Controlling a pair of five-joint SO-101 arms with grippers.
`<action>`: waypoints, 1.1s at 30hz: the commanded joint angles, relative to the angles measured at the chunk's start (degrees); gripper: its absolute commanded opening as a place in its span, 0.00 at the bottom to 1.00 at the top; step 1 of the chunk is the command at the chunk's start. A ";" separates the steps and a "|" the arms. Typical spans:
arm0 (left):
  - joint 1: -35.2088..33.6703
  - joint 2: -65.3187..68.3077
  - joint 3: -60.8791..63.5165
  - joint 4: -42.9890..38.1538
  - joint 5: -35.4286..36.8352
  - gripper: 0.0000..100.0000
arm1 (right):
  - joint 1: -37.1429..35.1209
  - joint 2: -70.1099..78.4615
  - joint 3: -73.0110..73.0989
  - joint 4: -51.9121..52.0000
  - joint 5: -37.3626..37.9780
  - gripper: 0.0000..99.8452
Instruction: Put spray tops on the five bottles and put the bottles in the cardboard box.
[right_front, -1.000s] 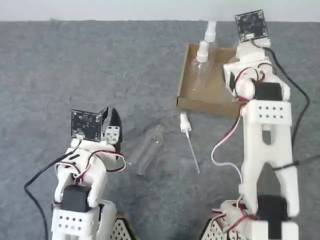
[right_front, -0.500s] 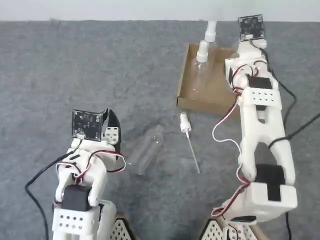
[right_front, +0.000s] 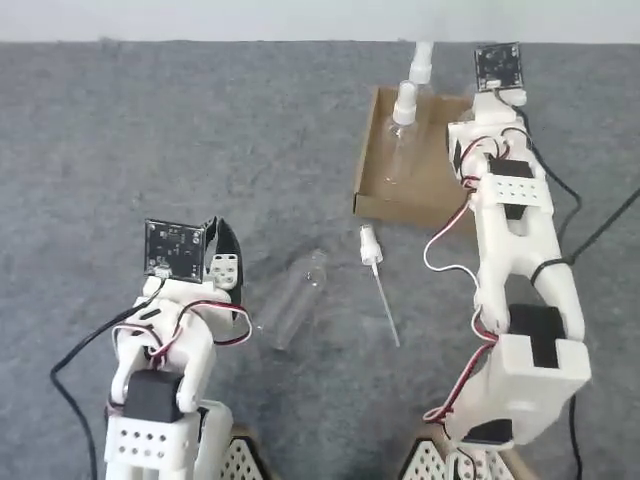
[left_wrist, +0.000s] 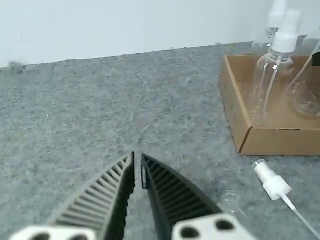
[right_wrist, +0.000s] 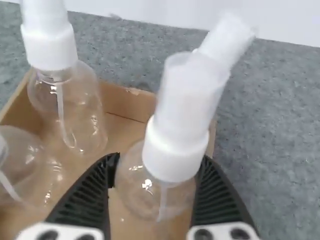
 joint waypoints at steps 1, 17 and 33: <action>-0.18 -0.88 -0.57 -1.67 0.18 0.01 | 0.84 -1.01 -2.64 -3.30 -0.35 0.01; -0.26 -0.88 -0.57 -1.58 0.18 0.01 | 0.75 3.03 -2.46 -5.23 2.20 0.01; -0.44 -0.88 -0.57 -1.58 0.18 0.01 | 0.31 3.21 -2.20 -4.70 2.46 0.01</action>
